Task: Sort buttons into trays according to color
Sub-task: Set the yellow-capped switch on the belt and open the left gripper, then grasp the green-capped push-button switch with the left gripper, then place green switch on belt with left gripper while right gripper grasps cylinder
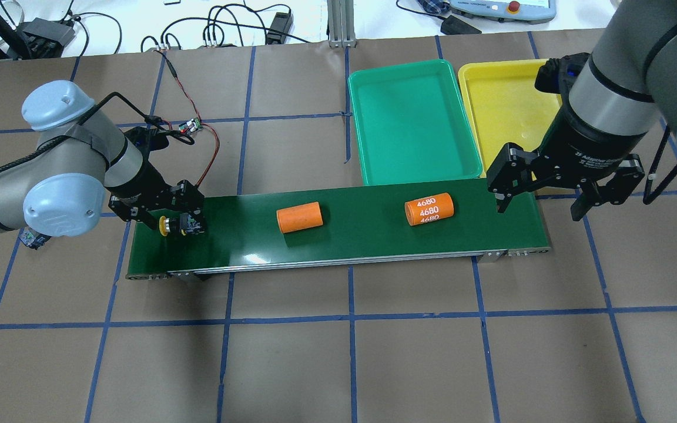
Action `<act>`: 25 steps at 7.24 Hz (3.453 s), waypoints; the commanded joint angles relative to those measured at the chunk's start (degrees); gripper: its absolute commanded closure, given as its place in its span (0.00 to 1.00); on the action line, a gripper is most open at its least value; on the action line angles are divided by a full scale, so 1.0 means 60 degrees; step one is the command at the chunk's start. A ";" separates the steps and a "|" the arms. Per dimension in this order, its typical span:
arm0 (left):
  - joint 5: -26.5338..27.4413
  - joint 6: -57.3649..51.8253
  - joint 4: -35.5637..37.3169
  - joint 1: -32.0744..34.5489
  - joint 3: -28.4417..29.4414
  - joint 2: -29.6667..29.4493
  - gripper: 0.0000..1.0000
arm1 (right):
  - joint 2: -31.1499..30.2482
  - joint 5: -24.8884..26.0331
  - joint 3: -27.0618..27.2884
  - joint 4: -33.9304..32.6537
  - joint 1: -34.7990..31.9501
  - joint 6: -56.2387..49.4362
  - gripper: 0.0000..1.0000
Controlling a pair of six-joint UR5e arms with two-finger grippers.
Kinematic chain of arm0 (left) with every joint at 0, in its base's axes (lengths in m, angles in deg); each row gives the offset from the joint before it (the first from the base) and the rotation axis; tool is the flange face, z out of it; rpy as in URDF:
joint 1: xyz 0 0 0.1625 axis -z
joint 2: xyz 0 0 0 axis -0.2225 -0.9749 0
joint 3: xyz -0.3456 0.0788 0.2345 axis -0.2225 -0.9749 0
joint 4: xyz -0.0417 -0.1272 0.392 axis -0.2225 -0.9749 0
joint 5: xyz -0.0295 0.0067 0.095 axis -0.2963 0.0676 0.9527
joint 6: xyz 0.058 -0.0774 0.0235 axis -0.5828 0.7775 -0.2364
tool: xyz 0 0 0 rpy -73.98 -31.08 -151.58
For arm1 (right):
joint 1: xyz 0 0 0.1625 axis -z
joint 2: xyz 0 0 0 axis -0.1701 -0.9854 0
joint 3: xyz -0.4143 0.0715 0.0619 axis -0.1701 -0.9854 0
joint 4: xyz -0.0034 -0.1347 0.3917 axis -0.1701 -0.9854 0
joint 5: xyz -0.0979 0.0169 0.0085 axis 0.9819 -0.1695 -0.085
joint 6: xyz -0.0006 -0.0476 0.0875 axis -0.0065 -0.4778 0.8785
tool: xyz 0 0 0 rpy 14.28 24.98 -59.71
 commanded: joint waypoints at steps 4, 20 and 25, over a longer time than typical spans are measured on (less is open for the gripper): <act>0.0012 -0.3311 -0.0526 -0.2515 0.1143 -0.0079 0.00 | 0.0000 0.0000 0.0001 -0.0007 0.0000 -0.0017 0.00; 0.1287 -0.8256 0.1267 -0.4550 0.1056 -0.1756 0.92 | 0.0088 0.0000 0.0089 -0.0153 0.0000 -0.0017 0.00; 0.0836 -0.0485 0.0149 -0.0789 0.0765 -0.0215 0.91 | 0.0088 -0.0015 0.0089 -0.0153 0.0000 -0.0002 0.00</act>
